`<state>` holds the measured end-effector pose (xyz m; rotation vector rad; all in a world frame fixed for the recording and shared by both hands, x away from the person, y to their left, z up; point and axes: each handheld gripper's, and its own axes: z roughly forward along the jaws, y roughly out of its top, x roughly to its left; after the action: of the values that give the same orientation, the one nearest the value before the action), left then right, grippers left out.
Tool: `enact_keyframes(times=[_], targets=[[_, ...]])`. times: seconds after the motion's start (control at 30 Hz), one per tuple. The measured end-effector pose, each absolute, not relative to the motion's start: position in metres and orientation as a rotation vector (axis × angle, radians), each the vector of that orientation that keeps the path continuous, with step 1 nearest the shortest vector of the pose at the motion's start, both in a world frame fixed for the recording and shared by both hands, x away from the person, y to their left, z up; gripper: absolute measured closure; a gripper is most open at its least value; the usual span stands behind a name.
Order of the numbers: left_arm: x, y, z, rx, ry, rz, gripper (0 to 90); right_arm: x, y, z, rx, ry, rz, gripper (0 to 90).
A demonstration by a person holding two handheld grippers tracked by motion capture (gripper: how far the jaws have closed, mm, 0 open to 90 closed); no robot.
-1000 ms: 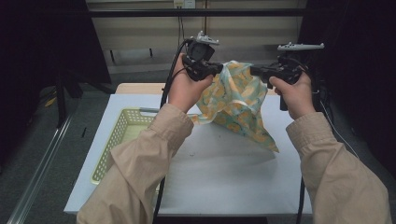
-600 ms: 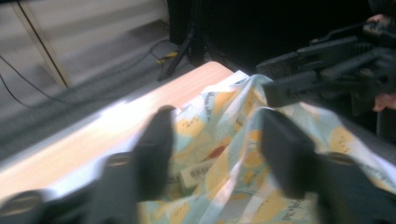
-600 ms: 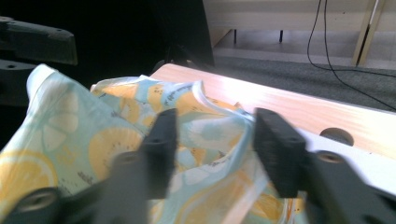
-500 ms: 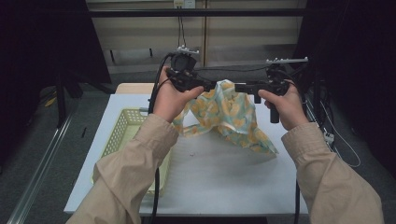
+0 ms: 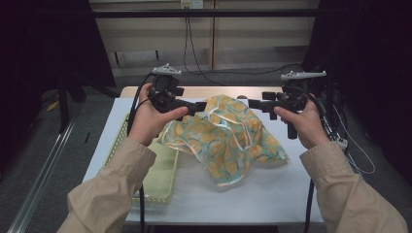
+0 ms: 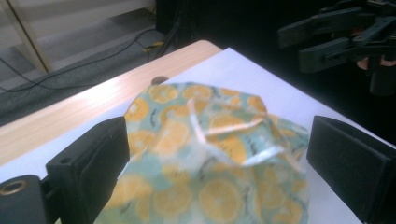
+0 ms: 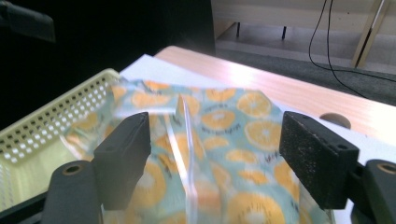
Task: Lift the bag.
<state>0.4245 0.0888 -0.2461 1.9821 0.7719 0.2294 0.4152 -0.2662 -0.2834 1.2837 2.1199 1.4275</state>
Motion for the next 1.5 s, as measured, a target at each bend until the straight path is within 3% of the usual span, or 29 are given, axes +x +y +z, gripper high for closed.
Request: enact_keyframes(times=[0.57,1.5], targets=[[0.389,0.144,-0.292,1.976,0.76,0.277,6.7,0.363,-0.284,-0.332,1.187,2.17,1.373,24.0],[0.343,0.183,-0.359,2.027,0.793,0.222,6.4,0.305,-0.307,-0.4,1.221,2.183,1.335,23.6]])
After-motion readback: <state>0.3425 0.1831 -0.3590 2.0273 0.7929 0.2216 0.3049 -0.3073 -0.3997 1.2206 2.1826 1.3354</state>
